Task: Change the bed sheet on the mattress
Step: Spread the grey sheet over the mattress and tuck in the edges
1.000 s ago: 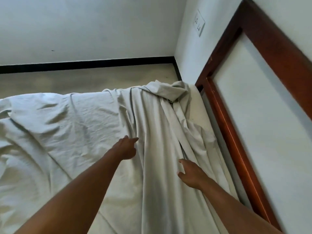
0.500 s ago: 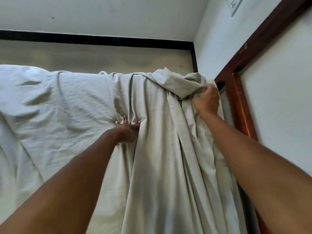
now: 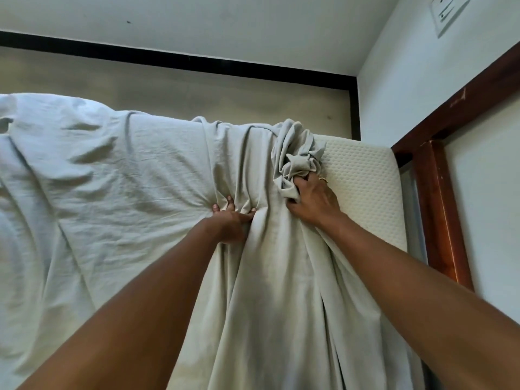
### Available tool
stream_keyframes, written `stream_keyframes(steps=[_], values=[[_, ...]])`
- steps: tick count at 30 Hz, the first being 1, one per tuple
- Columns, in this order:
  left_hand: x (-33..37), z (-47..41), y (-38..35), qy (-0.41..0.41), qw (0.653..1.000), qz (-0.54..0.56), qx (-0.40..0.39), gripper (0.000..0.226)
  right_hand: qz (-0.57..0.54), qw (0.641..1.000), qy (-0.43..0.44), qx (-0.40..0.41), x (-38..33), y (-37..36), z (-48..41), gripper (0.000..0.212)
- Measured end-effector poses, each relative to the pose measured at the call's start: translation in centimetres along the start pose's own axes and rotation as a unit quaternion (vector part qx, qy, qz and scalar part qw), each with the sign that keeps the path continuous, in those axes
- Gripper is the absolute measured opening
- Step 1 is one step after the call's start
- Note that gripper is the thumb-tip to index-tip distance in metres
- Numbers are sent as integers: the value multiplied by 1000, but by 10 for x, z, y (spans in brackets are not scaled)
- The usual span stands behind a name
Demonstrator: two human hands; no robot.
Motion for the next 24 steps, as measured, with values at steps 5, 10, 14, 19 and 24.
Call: stream_keyframes(steps=[5,10,14,19,24], values=[[-1,0,0,0,1000,28,1,63,-16,1000,-8,-1,1,-5,-6,35],[-10,3,-1,-4,997,73,7,64,-148,988,-36,-12,30,53,-19,28],[-31,9,8,-105,926,249,263,61,-240,867,-276,337,111,153,-14,47],[-37,34,-17,-83,853,316,406,68,-277,845,-276,364,138,161,17,102],[-10,15,-55,-50,984,112,130,62,-115,959,-168,196,63,58,82,73]])
Point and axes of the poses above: each hand's wrist, its own z-axis away from the middle knuckle, its own y-axis out of the back of the hand, x = y × z, the point moved 2 cm from there along -z, towards the middle knuckle, and after that the axes turned 13 degrees about y, right-handed, at the moved point
